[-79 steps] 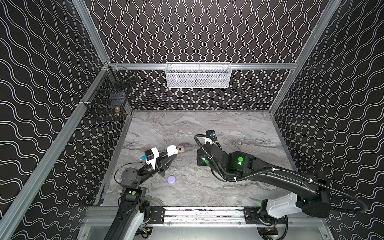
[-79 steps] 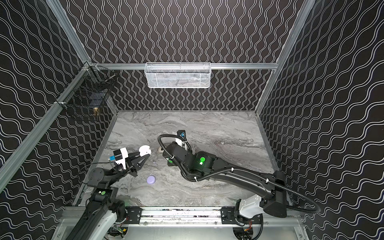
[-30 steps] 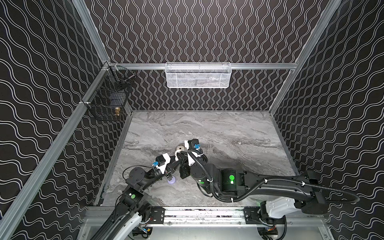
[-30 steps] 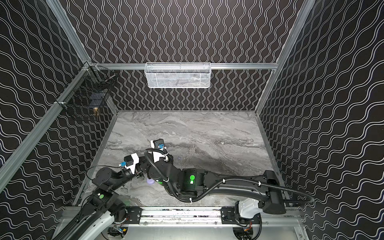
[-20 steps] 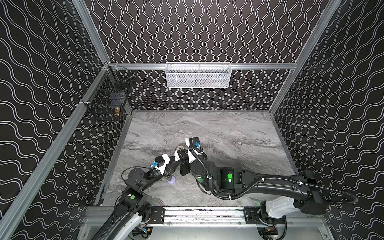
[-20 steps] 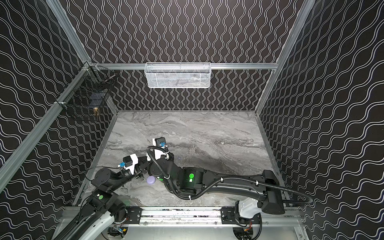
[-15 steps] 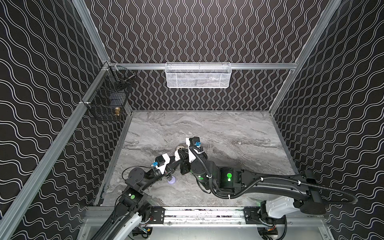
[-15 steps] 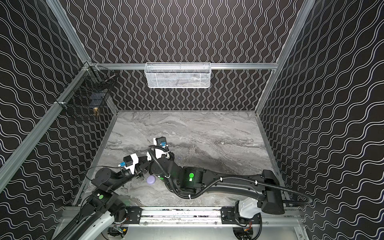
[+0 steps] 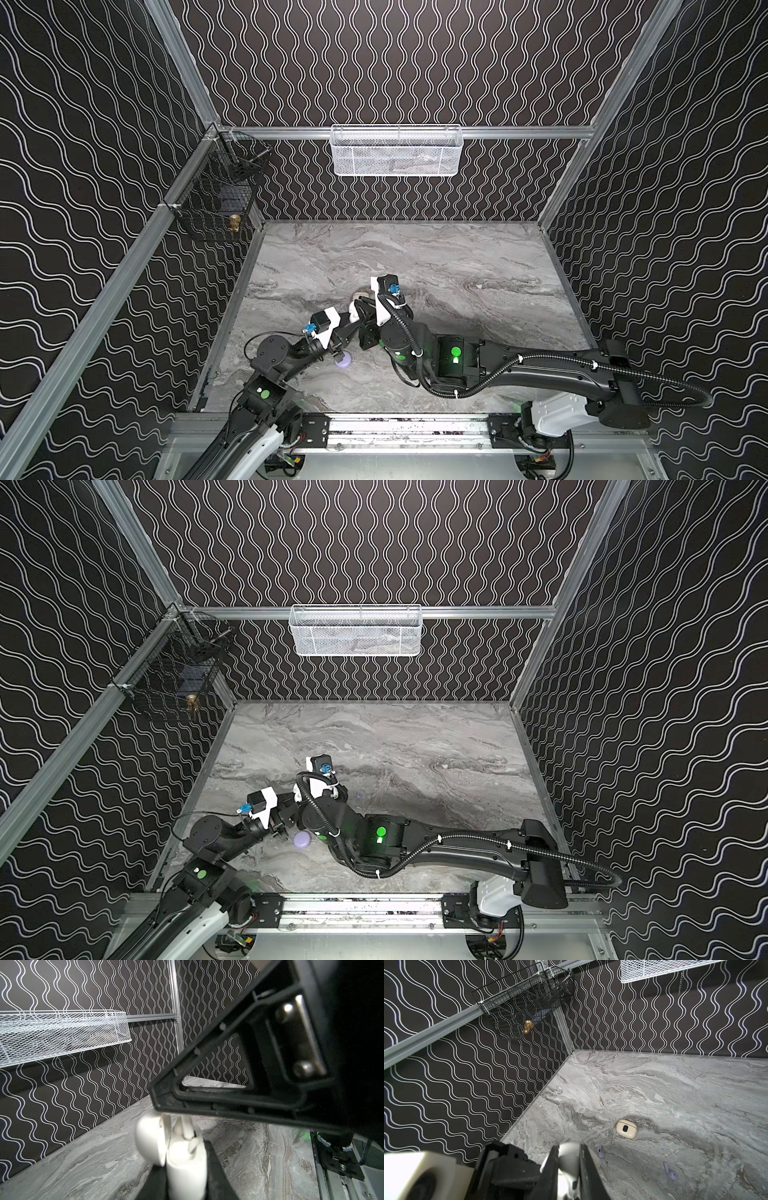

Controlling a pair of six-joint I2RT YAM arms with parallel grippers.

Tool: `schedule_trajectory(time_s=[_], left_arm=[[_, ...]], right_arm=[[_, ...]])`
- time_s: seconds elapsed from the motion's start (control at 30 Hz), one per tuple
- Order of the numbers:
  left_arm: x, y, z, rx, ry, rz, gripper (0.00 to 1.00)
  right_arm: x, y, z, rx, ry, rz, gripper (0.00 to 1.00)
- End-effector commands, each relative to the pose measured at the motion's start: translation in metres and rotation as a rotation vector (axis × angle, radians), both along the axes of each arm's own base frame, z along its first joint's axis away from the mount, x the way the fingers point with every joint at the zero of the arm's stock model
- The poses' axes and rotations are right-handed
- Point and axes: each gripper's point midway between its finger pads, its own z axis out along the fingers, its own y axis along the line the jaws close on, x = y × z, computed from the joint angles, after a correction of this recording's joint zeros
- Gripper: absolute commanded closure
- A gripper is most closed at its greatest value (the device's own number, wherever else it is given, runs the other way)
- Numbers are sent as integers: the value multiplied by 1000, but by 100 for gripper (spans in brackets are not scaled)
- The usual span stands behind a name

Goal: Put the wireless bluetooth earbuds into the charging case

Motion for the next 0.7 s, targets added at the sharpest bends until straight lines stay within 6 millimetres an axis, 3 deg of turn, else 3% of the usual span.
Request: schedule_trajectory(time_s=[0.0, 0.4, 0.67], left_arm=[[-3, 0, 14, -22, -42, -11, 100], [-4, 3, 18, -32, -41, 4, 100], [-8, 2, 20, -36, -52, -13, 100]], right_arm=[[-3, 6, -1, 23, 14, 19, 87], [-7, 2, -13, 38, 31, 40, 88], [-13, 2, -12, 61, 21, 83, 83]])
